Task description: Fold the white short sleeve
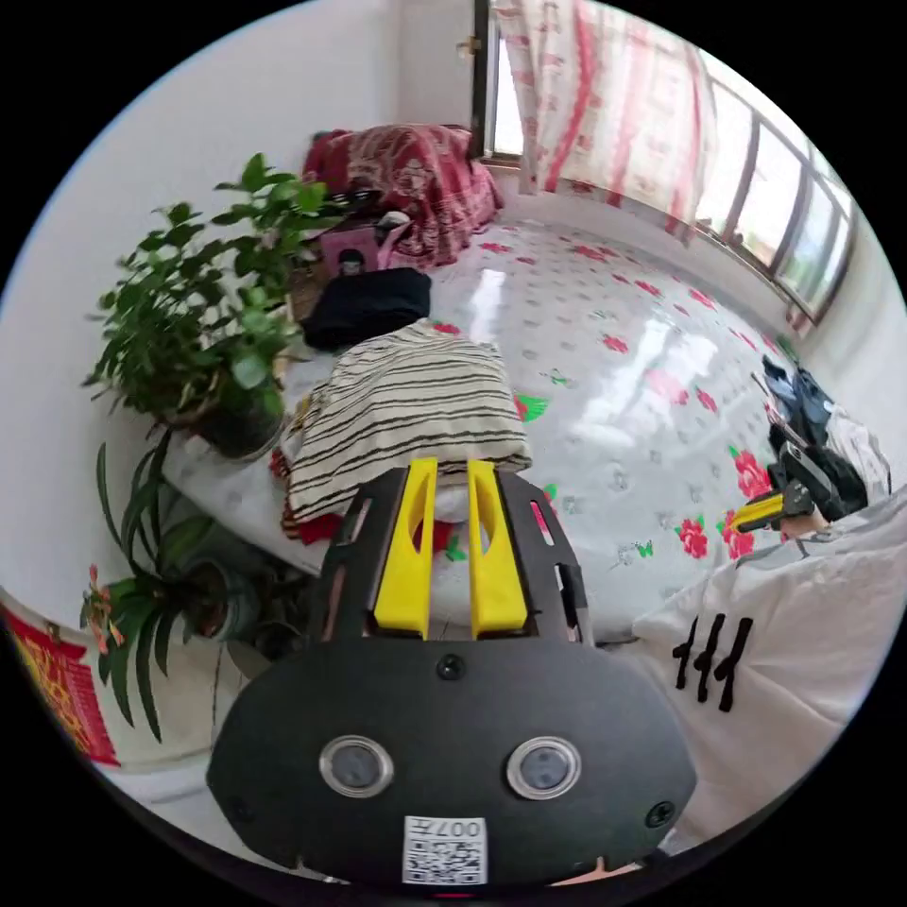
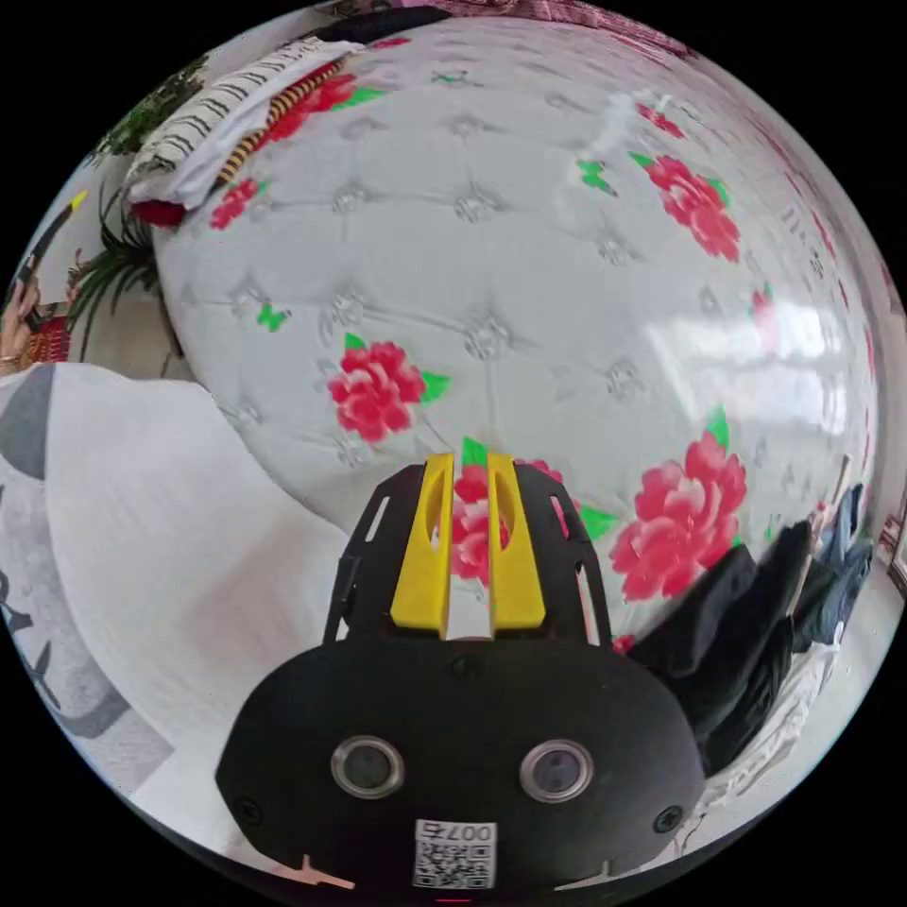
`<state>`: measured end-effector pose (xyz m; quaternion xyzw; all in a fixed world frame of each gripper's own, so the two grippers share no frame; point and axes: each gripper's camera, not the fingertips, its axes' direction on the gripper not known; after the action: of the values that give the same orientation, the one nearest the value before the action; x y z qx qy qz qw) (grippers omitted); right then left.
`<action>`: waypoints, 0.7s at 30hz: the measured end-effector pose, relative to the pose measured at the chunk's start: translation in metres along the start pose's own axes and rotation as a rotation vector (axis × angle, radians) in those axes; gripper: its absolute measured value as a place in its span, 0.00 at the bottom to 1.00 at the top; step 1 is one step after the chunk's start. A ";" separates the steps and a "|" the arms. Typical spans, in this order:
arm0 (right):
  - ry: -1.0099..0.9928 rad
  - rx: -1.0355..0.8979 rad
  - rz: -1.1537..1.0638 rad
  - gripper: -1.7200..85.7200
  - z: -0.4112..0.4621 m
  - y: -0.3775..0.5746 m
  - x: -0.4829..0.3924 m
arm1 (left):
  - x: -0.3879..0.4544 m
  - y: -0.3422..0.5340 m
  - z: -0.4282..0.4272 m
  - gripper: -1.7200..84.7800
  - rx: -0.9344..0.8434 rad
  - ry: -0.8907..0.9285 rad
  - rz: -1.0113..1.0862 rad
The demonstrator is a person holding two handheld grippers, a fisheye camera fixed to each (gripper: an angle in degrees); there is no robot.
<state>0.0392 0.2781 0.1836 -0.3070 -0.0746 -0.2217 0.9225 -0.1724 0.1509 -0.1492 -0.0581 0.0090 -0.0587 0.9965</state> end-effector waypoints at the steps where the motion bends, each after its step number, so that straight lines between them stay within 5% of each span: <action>1: -0.015 -0.013 0.012 0.08 0.007 0.005 0.000 | 0.034 -0.012 0.012 0.09 -0.005 0.050 0.074; 8: -0.251 0.281 0.192 0.06 0.008 0.062 0.012 | 0.255 -0.034 0.091 0.10 -0.207 0.360 0.429; 13: -0.313 0.388 0.374 0.06 -0.026 0.134 0.068 | 0.366 0.001 0.130 0.10 -0.413 0.360 0.603; 21: 0.384 0.816 1.146 0.09 -0.161 0.447 0.166 | 0.421 0.035 0.175 0.09 -0.592 0.230 0.694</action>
<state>0.3908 0.4402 -0.1383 0.1149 0.1844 0.2914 0.9316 0.2540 0.1558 0.0161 -0.3266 0.1547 0.2770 0.8903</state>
